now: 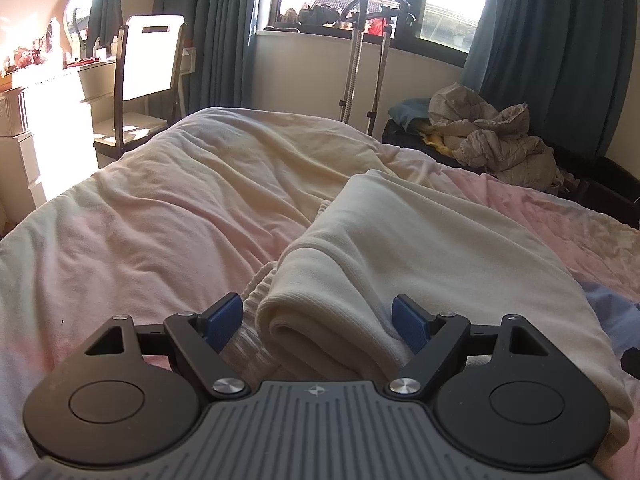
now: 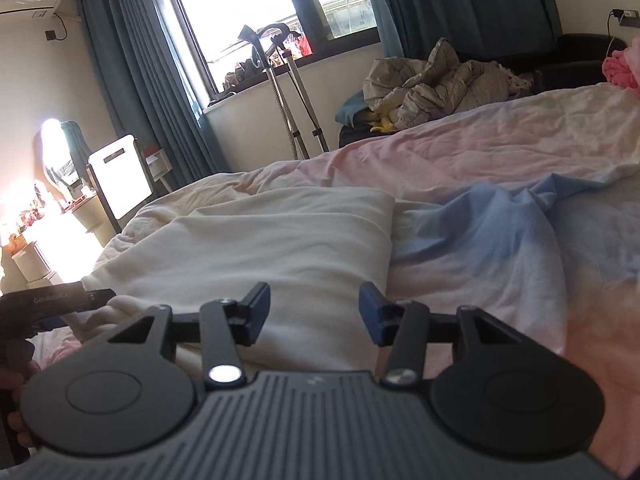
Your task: Fold clothes
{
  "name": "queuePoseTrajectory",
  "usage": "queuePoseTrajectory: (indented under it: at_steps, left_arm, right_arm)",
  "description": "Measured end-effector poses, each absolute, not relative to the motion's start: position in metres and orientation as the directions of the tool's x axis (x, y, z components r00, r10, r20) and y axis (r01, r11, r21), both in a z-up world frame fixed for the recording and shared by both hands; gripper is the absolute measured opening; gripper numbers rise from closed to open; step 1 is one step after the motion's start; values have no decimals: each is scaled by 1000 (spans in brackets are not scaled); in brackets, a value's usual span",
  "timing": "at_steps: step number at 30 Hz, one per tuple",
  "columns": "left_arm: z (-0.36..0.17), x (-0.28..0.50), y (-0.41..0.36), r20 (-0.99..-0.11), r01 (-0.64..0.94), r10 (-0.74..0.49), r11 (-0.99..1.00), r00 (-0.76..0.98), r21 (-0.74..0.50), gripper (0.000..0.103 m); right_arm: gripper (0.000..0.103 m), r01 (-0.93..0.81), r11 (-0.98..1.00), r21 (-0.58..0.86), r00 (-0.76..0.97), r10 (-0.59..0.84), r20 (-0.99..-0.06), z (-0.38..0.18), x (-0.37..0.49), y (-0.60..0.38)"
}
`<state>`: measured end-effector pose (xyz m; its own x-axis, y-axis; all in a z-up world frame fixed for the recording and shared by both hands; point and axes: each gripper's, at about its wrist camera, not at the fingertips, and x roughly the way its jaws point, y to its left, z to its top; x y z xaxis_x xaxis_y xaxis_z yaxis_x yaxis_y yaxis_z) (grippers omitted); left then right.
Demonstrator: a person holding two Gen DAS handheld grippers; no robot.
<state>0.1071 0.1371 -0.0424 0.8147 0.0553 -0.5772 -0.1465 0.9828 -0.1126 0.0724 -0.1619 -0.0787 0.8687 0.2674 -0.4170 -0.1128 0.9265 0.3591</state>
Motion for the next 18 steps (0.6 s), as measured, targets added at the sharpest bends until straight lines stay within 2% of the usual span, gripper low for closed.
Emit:
queuePoseTrajectory:
  at_steps: [3, 6, 9, 11, 15, 18]
  left_arm:
    - [-42, 108, 136, -578, -144, 55, 984, 814, -109, 85]
    - [-37, 102, 136, -573, -173, 64, 975, 817, -136, 84]
    - [-25, 84, 141, -554, -153, -38, 944, 831, -294, 85]
    - [-22, 72, 143, -531, -148, -91, 909, 842, -390, 89]
    - [-33, 65, 146, -526, -147, -220, 809, 821, -568, 89]
    - [-48, 65, 151, -538, -192, -265, 737, 800, -649, 89]
  right_arm:
    - [52, -121, 930, 348, 845, 281, -454, -89, 78, -155]
    - [53, -127, 938, 322, 852, 269, -449, -96, 80, -151]
    - [54, -94, 918, 386, 850, 276, -449, -95, 81, -157]
    - [54, -83, 907, 414, 851, 281, -445, -96, 82, -161]
    - [54, -88, 909, 407, 858, 277, -432, -97, 79, -160]
    - [54, -87, 911, 404, 862, 272, -428, -98, 79, -159]
